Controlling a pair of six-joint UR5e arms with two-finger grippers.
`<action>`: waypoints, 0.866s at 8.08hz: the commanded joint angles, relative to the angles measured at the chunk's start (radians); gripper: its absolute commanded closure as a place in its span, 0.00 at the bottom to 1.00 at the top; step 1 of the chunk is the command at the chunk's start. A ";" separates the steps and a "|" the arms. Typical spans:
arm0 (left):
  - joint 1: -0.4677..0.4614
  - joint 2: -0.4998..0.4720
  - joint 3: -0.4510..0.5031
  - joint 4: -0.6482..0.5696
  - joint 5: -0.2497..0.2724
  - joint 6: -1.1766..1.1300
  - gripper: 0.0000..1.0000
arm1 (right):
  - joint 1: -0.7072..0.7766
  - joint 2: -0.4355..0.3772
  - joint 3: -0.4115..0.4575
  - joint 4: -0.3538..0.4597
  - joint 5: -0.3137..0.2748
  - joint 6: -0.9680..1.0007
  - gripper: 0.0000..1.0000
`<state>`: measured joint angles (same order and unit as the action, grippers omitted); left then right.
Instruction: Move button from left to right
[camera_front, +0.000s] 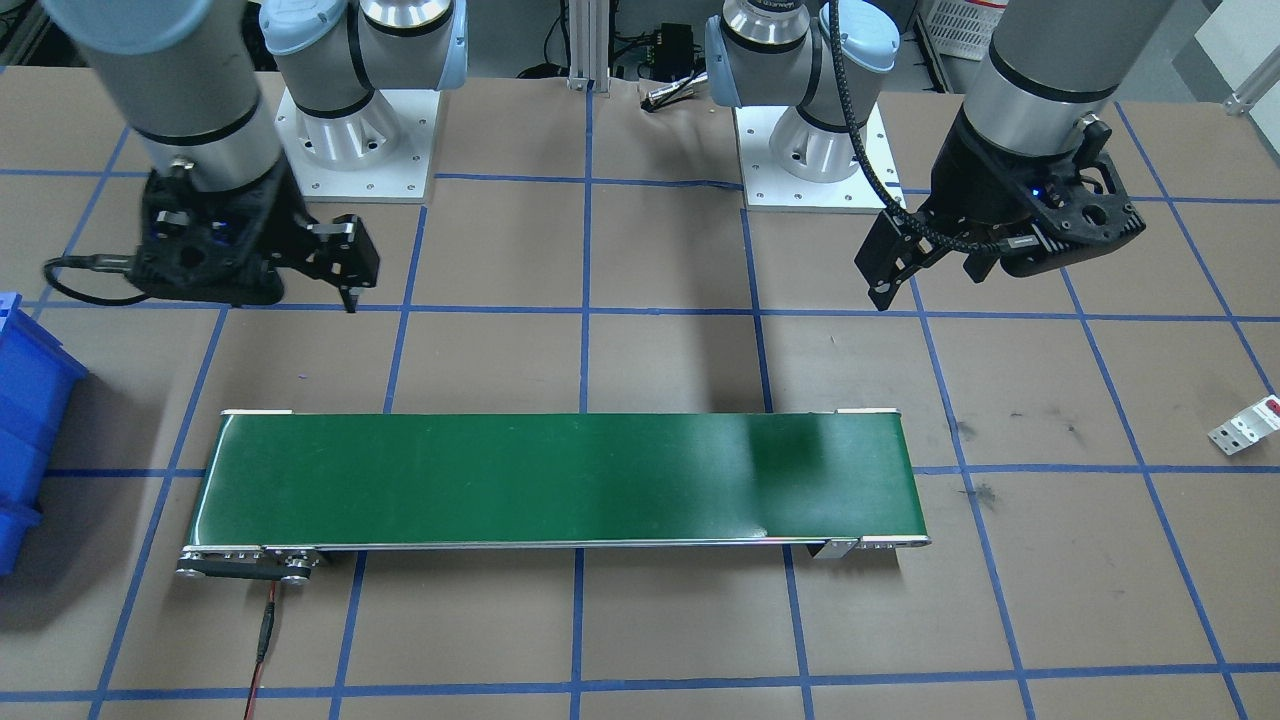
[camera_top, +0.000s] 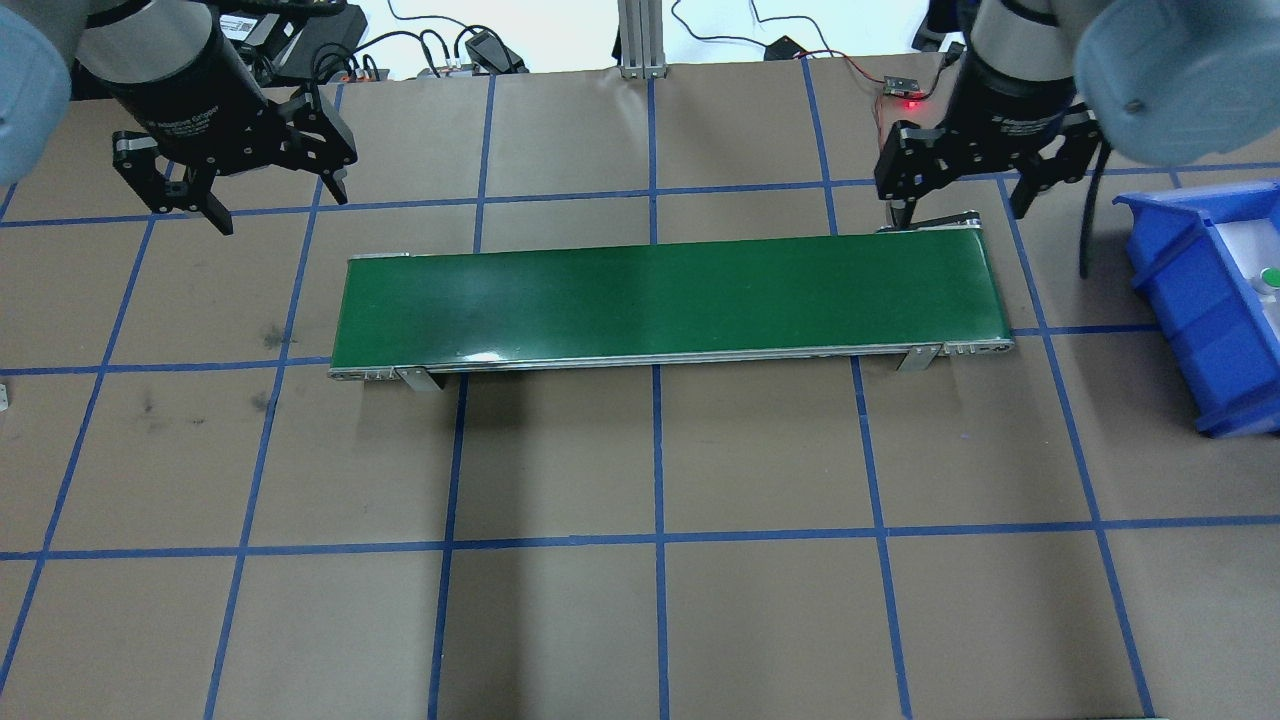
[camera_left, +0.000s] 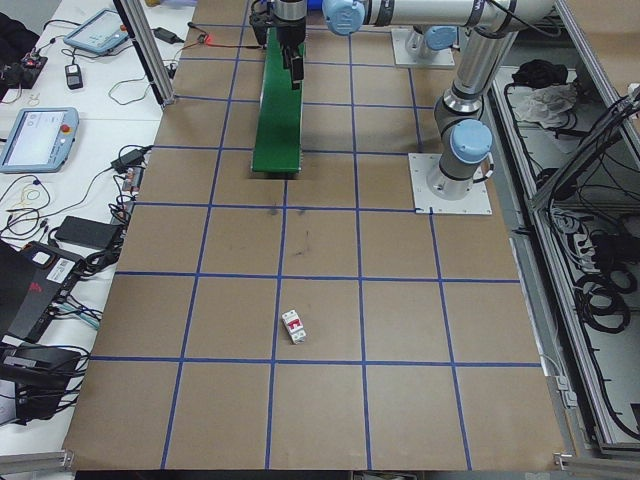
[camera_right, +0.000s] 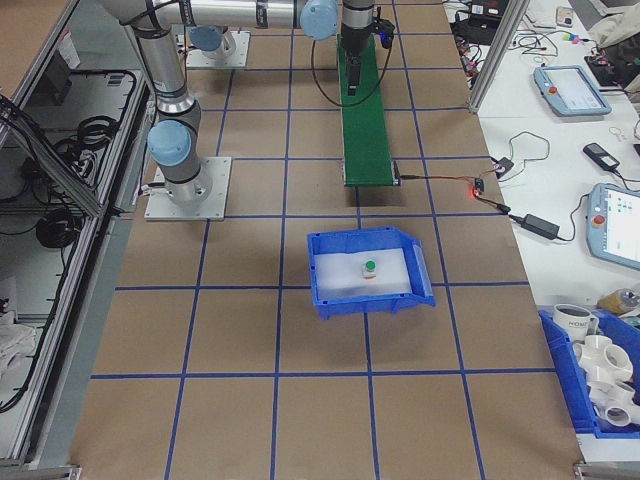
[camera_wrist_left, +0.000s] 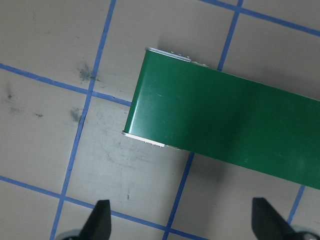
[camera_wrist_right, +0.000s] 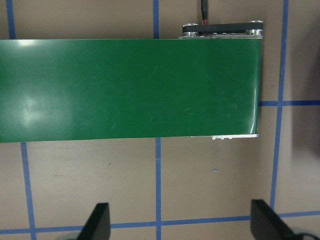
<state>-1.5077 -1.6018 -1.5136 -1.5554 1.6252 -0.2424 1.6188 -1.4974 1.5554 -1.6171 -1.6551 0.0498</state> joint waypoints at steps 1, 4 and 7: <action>0.000 0.000 0.000 0.001 0.001 0.000 0.00 | 0.032 0.000 0.000 -0.004 0.005 0.010 0.00; 0.001 -0.001 -0.002 0.001 0.001 0.000 0.00 | 0.032 0.003 -0.012 -0.015 0.111 0.018 0.00; 0.001 -0.001 -0.002 0.001 0.001 0.000 0.00 | 0.032 0.005 -0.012 -0.055 0.109 0.010 0.00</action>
<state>-1.5065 -1.6029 -1.5155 -1.5539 1.6260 -0.2424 1.6508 -1.4944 1.5440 -1.6664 -1.5433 0.0622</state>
